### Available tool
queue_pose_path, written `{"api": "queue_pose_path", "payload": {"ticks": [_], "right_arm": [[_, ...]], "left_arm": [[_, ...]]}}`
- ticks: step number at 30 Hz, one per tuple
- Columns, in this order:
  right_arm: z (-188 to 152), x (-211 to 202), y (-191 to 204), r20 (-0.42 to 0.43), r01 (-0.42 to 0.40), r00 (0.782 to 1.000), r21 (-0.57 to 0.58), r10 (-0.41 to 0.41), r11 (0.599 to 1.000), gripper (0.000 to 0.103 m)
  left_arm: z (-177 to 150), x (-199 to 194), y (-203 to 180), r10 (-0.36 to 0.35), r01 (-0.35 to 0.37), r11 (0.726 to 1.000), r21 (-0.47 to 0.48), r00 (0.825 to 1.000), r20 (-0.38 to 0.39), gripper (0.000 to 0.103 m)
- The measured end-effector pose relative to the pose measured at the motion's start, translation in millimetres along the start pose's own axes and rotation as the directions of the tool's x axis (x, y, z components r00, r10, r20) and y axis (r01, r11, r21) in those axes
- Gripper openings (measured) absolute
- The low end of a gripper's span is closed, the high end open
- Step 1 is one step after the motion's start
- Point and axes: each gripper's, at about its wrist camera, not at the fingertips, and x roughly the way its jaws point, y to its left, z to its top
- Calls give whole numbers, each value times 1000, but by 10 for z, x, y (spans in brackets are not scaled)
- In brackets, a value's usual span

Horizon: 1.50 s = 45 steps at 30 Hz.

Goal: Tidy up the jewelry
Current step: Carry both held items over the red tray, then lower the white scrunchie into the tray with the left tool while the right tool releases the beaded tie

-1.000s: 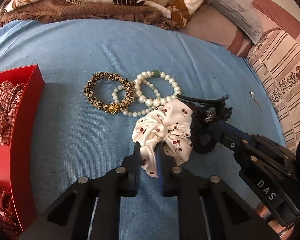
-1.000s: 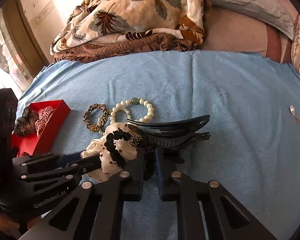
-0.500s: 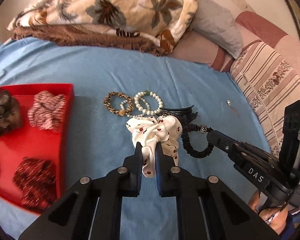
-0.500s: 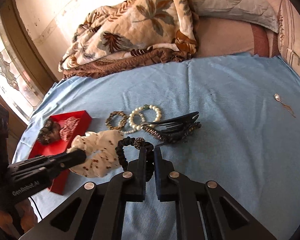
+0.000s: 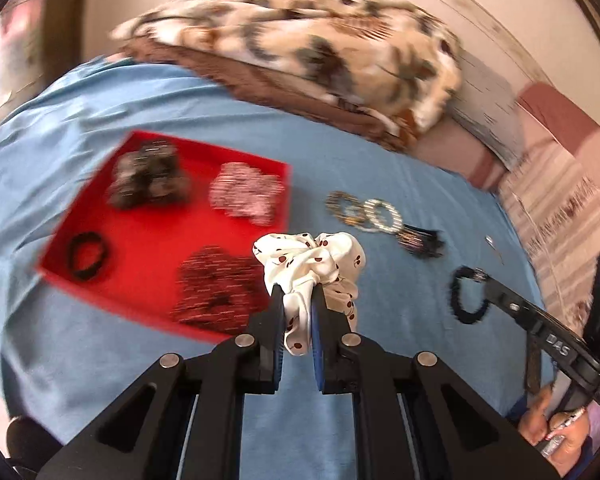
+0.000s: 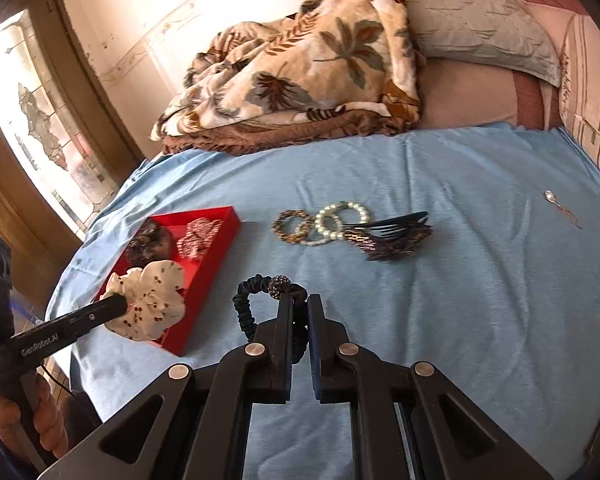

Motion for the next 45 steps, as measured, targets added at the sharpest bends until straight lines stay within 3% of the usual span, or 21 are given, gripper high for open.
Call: {"api": "queue_pose_path", "payload": {"ticks": [6, 14, 23, 36, 45], "right_arm": [[-3, 30, 390, -9, -32, 999, -58, 32, 998, 8], [1, 149, 849, -39, -72, 997, -126, 68, 989, 8], [64, 444, 1313, -86, -116, 991, -181, 102, 977, 8], [250, 1136, 1631, -167, -163, 976, -136, 140, 977, 8], [146, 1537, 1896, -243, -213, 954, -128, 178, 969, 8]], "left_arm": [[-9, -210, 496, 112, -109, 991, -77, 993, 35, 11], [-17, -450, 876, 239, -233, 970, -70, 967, 92, 11], [219, -381, 1262, 223, -217, 972, -89, 972, 74, 11], [569, 284, 1512, 232, -232, 972, -41, 973, -5, 11], [780, 620, 1703, 242, -243, 969, -38, 969, -43, 11]]}}
